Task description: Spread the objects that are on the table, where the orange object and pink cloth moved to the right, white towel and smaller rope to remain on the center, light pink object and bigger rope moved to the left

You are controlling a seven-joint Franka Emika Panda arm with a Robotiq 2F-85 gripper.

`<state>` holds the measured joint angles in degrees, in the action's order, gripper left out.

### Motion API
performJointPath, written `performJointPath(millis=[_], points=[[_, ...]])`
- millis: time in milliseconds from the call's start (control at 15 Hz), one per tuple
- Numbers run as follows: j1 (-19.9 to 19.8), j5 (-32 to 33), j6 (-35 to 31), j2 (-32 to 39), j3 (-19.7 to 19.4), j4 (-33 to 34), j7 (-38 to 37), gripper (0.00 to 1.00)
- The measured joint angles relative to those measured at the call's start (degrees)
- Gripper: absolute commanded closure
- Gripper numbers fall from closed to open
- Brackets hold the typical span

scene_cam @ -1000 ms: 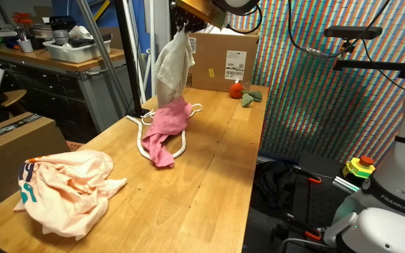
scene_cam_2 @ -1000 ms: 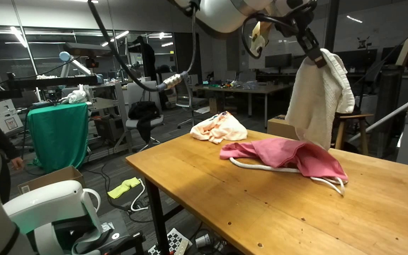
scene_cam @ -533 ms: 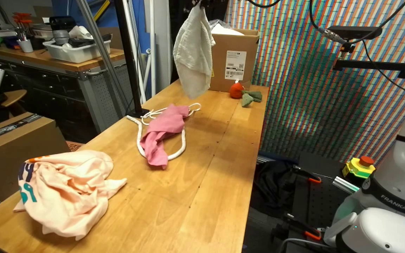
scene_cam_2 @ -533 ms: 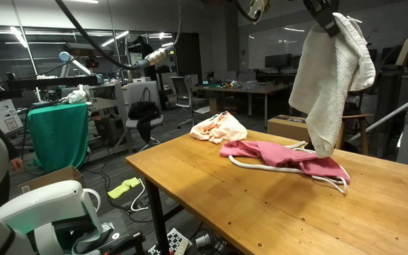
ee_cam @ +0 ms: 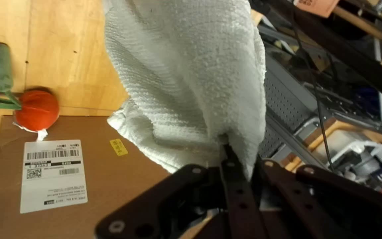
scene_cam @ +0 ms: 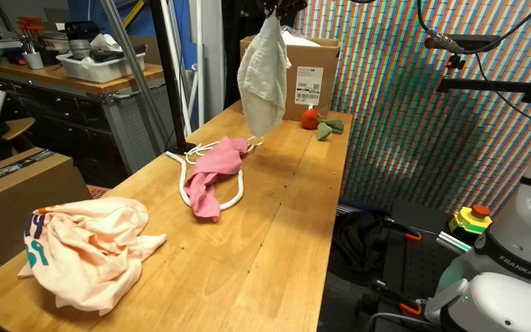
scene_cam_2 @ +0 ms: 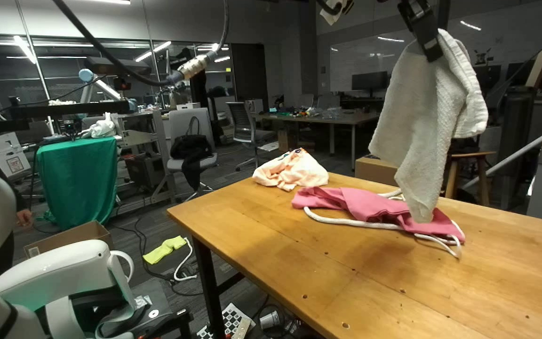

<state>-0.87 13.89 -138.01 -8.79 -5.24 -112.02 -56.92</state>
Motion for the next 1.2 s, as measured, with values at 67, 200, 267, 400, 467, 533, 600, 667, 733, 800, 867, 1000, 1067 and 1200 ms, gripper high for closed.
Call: performJointPath(millis=[67, 200, 267, 400, 467, 533, 600, 667, 733, 800, 867, 1000, 1067, 1200], points=[[0.0, -1.47, 1.78, -0.13, 0.04, -0.41, 2.35, 0.94], [-0.06, -3.06, 5.29, -0.52, 0.14, -1.21, 5.74, 0.94], [-0.18, -3.38, 7.08, -0.72, 0.18, -1.51, 6.95, 0.94], [-0.48, -3.49, 10.08, -1.22, 0.27, -2.21, 8.77, 0.94], [-0.71, -3.54, 11.4, -1.53, 0.28, -2.63, 9.51, 0.94], [-0.98, -3.75, 12.74, -1.87, 0.28, -2.99, 10.42, 0.94], [-1.29, -4.22, 14.07, -2.23, 0.28, -3.38, 11.44, 0.94], [-1.64, -4.66, 15.43, -2.59, 0.27, -3.74, 12.46, 0.94], [-2.01, -5.2, 16.85, -2.94, 0.27, -4.08, 13.56, 0.94], [-2.36, -5.51, 18.22, -3.21, 0.27, -4.35, 14.55, 0.94], [-2.67, -5.74, 19.44, -3.4, 0.27, -4.67, 15.45, 0.94], [-3.23, -5.87, 21.3, -3.45, 0.27, -5.34, 17.0, 0.94], [-3.45, -5.88, 21.95, -3.41, 0.27, -5.79, 17.62, 0.94], [-3.7, -5.88, 22.29, -3.23, 0.27, -6.98, 18.29, 0.94]])
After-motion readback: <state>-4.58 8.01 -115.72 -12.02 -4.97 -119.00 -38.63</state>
